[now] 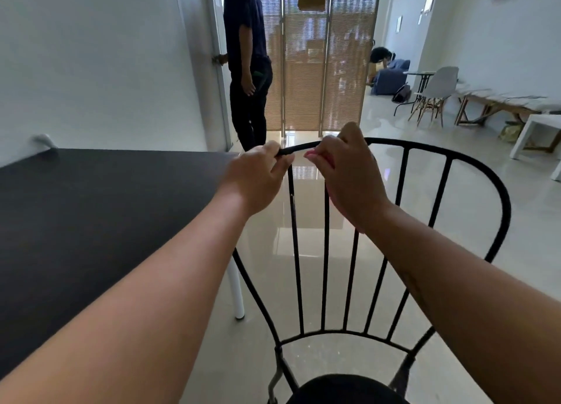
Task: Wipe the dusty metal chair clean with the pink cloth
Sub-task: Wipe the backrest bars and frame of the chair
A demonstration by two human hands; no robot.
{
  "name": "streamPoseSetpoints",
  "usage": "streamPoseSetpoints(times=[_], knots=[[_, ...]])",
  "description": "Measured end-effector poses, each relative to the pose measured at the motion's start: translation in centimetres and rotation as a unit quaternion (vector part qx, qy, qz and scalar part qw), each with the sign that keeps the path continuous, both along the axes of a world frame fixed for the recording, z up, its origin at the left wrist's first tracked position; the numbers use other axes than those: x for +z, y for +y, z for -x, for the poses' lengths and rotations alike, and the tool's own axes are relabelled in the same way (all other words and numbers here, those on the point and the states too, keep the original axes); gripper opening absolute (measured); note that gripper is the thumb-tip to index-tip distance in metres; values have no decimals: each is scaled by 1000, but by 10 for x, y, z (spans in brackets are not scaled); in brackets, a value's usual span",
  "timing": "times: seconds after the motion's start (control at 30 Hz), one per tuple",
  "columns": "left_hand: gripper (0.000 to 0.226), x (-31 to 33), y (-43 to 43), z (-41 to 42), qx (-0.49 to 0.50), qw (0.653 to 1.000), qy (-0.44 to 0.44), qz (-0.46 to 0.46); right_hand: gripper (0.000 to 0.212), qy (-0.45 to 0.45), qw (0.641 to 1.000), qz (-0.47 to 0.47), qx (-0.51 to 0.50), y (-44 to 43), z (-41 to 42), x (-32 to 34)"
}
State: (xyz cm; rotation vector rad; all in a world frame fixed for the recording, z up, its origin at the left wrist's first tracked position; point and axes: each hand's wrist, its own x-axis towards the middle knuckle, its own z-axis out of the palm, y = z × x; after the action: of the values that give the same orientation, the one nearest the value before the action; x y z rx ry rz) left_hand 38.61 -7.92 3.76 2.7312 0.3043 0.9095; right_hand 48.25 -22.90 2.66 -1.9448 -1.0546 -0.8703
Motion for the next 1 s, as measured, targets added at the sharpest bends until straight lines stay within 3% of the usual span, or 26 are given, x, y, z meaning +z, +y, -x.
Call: streamPoseSetpoints(times=[0.1,0.23,0.37,0.53,0.67,0.87,1.0], knots=[[34,7,9,11,-46,988,42,143,22,4,1000,1,13,-4,4,-6],[49,4,21,31,-84,906,19,414,20,17,998,-60,30,-1,15,-5],[48,-17,25,44,-76,846,-5,528,16,12,992,-102,72,18,37,-5],[44,-45,24,51,-95,781,-61,614,16,-4,996,-59,64,38,39,-21],[47,-63,17,55,-99,755,-102,640,17,-13,998,-43,46,31,46,-54],[49,-65,16,56,-107,762,-104,630,26,60,995,50,66,2,76,-123],[51,-68,16,56,-103,780,-98,609,30,26,997,20,69,18,61,-74]])
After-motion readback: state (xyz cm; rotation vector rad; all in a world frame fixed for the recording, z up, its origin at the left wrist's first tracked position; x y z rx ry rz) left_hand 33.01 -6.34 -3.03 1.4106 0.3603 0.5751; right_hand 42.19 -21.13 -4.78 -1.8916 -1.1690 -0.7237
